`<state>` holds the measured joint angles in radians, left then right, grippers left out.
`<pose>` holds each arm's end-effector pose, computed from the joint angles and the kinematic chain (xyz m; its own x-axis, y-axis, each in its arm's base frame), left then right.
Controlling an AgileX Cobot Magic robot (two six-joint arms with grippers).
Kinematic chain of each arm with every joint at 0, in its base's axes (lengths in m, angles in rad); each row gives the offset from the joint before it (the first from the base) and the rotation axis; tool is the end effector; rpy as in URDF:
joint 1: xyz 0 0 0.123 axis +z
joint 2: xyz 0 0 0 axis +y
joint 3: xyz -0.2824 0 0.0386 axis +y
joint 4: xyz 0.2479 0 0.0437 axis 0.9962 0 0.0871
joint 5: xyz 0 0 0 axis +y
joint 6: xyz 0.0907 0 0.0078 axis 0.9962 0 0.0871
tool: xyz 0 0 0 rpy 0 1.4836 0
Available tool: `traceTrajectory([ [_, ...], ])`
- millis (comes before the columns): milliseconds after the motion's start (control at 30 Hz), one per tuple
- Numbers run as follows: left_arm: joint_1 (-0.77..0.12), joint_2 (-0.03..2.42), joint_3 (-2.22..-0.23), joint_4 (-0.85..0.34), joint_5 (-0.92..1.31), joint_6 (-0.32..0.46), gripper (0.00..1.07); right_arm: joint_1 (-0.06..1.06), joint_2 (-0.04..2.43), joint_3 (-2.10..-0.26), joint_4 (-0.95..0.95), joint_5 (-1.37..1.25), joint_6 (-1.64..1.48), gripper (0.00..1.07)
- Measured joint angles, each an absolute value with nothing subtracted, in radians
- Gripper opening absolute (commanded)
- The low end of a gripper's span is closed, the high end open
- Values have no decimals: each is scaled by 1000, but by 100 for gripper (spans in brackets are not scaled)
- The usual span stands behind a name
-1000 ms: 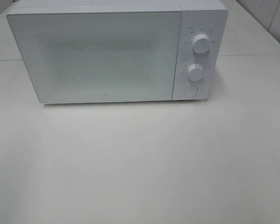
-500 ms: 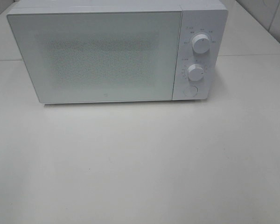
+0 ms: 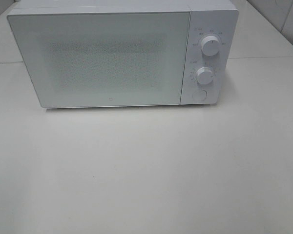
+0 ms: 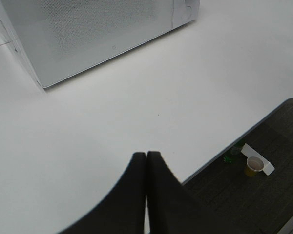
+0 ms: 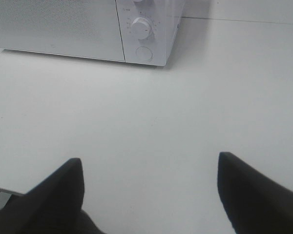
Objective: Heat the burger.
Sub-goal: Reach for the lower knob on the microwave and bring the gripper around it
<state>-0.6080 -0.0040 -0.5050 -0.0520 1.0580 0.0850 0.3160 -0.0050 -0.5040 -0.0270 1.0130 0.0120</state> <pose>-0.0073 0.0000 0.2788 -0.3287 0.3011 -0.8951 0.6246 0.7803 0.0331 -0.0034 -0.0033 0.2822 -0.3840 -0.1280 -0.9144 -0.2917 0.9565 -0.0114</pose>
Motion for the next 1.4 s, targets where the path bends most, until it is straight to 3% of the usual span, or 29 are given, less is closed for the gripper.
traceTrajectory([
  [667, -608, -4, -505, -51, 1058, 86, 0, 316, -5, -509, -27, 1005, 12, 73],
  [933, -608, -4, -505, -51, 1058, 86, 0, 316, 102, -527, -27, 806, 31, 73],
  [1400, -608, -4, -505, -50, 1058, 86, 0, 316, 498, -523, -149, 378, 38, 73],
])
